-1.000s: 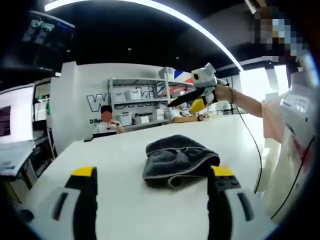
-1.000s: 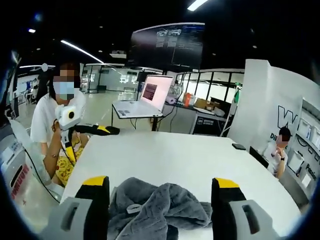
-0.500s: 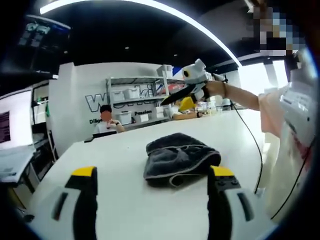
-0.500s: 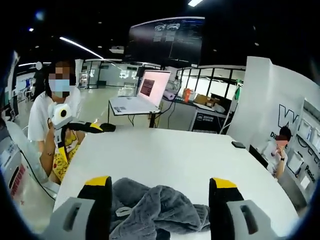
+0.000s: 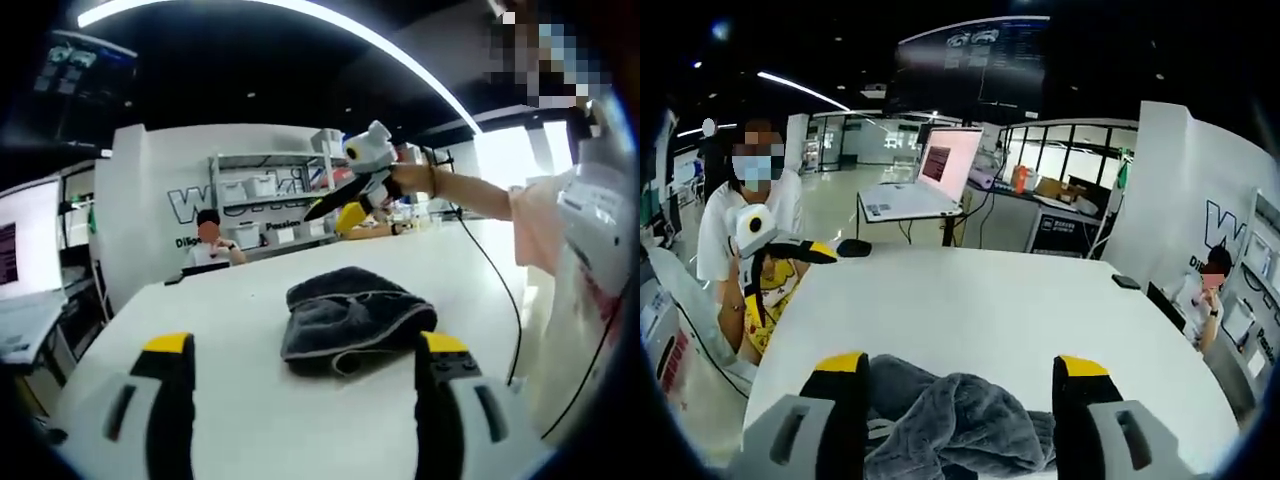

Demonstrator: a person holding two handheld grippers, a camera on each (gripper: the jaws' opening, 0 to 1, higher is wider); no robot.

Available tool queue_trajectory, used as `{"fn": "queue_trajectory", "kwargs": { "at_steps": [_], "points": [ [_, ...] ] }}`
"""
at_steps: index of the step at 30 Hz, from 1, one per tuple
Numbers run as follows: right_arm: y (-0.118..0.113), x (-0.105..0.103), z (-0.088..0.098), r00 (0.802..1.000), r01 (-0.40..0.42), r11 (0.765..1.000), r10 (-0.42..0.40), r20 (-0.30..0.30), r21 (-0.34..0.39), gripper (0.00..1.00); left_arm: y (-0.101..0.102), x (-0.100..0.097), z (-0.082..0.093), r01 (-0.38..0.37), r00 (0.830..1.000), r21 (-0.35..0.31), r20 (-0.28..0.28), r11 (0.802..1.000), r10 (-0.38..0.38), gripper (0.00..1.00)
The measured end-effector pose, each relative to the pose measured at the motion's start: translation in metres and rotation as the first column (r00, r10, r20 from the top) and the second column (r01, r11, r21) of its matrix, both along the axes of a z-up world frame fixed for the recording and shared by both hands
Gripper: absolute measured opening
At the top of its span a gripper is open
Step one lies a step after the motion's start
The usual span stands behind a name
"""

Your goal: Fold the towel on the table until its edges align and the towel forms a compact rectangular stack.

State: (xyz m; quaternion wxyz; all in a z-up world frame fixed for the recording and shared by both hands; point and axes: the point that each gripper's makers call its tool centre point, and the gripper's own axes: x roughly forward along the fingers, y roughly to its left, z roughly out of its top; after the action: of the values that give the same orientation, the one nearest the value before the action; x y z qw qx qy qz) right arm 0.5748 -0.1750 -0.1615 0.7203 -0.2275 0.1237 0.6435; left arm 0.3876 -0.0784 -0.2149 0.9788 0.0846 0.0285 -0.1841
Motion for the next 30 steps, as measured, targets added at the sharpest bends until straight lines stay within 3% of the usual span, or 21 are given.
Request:
{"fn": "queue_trajectory", "kwargs": {
  "at_steps": [19,30],
  "points": [
    [0.020,0.010,-0.040,0.999,-0.030,0.990,0.027,-0.028,-0.139,0.69,-0.008,0.001,0.001,0.014,1.000,0.016,-0.004,1.000,-0.014,0.96],
    [0.025,0.008,-0.059,0.997,-0.060,0.977,0.050,-0.050,-0.207,0.57,-0.011,0.002,-0.002,0.022,1.000,0.015,-0.011,1.000,-0.022,0.96]
  ]
}}
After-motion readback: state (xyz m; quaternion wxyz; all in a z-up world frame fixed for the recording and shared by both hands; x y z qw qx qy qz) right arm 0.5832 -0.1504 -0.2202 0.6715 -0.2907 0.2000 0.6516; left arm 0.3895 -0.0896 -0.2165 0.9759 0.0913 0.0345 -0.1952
